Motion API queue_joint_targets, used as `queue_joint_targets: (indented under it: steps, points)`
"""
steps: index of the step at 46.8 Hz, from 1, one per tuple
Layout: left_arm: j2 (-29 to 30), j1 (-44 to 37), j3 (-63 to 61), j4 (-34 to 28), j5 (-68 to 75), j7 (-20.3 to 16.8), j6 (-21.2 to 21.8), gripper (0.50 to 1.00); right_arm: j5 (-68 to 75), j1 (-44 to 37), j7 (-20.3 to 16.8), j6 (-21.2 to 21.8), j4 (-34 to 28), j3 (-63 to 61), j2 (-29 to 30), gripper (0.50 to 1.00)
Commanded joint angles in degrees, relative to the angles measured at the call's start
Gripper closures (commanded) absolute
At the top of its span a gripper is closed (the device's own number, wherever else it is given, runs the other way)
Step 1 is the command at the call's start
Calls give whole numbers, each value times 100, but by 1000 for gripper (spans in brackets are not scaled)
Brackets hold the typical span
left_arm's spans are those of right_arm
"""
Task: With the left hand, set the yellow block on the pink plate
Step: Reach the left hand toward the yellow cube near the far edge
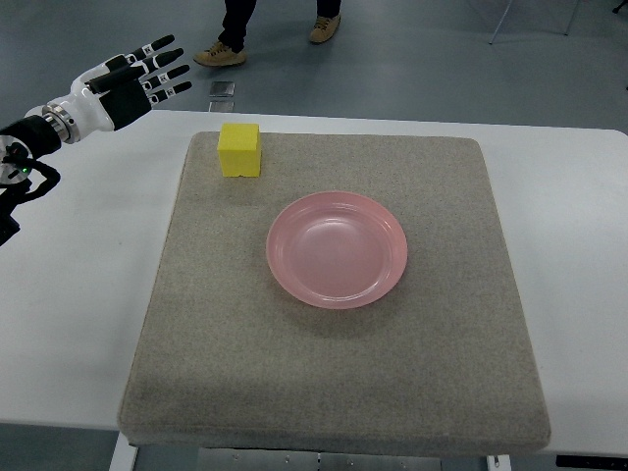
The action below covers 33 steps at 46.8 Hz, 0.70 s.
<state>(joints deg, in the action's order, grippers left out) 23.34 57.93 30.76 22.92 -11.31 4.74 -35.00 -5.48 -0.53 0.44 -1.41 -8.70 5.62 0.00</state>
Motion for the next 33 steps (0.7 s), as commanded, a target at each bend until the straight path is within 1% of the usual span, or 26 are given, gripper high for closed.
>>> queue_joint_targets:
  steps: [1, 11, 18, 28, 33]
  points:
    - [-40, -1, -27, 2, 15, 0, 0, 504, 3, 0, 0, 0, 0, 0, 0, 576]
    - [-49, 34, -18, 28, -3, 9, 0, 504, 3, 0, 0, 0, 0, 0, 0, 576]
    - [-40, 113, 9, 195, -3, 0, 0, 504, -6, 0, 0, 0, 0, 0, 0, 576]
    - [30, 157, -53, 19, 24, -52, 0, 504, 3, 0, 0, 0, 0, 0, 0, 576]
    - [39, 184, -132, 19, 391, -88, 0, 504, 3, 0, 0, 0, 0, 0, 0, 576]
